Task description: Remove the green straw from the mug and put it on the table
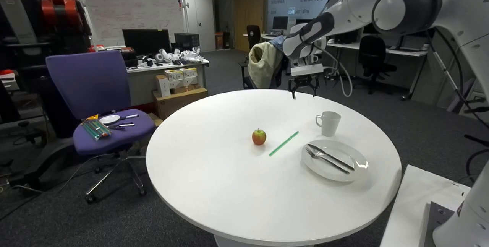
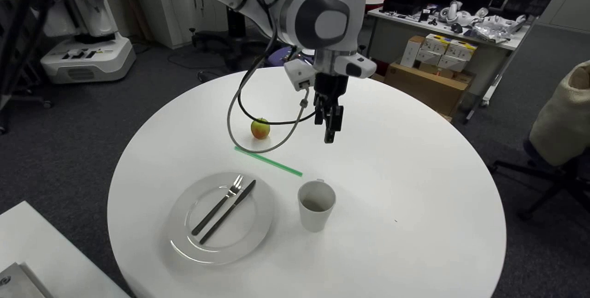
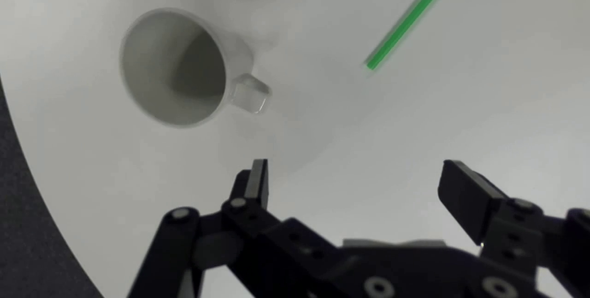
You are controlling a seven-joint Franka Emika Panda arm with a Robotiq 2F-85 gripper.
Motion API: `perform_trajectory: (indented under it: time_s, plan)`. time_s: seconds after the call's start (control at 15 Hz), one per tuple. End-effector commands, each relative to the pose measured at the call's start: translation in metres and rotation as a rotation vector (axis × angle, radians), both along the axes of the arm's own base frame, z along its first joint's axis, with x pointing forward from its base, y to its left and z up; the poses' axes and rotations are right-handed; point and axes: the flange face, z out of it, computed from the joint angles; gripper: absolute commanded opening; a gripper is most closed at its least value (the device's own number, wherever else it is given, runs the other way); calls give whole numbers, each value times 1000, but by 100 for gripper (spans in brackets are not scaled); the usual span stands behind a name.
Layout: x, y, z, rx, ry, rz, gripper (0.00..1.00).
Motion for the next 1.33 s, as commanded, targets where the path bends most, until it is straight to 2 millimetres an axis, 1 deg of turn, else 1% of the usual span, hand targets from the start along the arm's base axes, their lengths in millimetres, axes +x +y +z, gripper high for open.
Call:
perform_trajectory:
  time_s: [0.0,0.13,0.27,0.47,0.67,0.73,0.93,1.27]
  plan:
    - [-27,5,52,-14,-39,196,100]
    - [-35,8,68,-11,-48,302,100]
    - [-43,11,75,-5,-55,407,100]
    - [-57,14,80,20,-88,558,100]
    - [-66,17,76,64,-130,697,100]
    - [-47,12,68,40,-81,617,100]
    - [-54,13,67,63,-88,669,100]
    - [-54,16,67,65,-89,674,100]
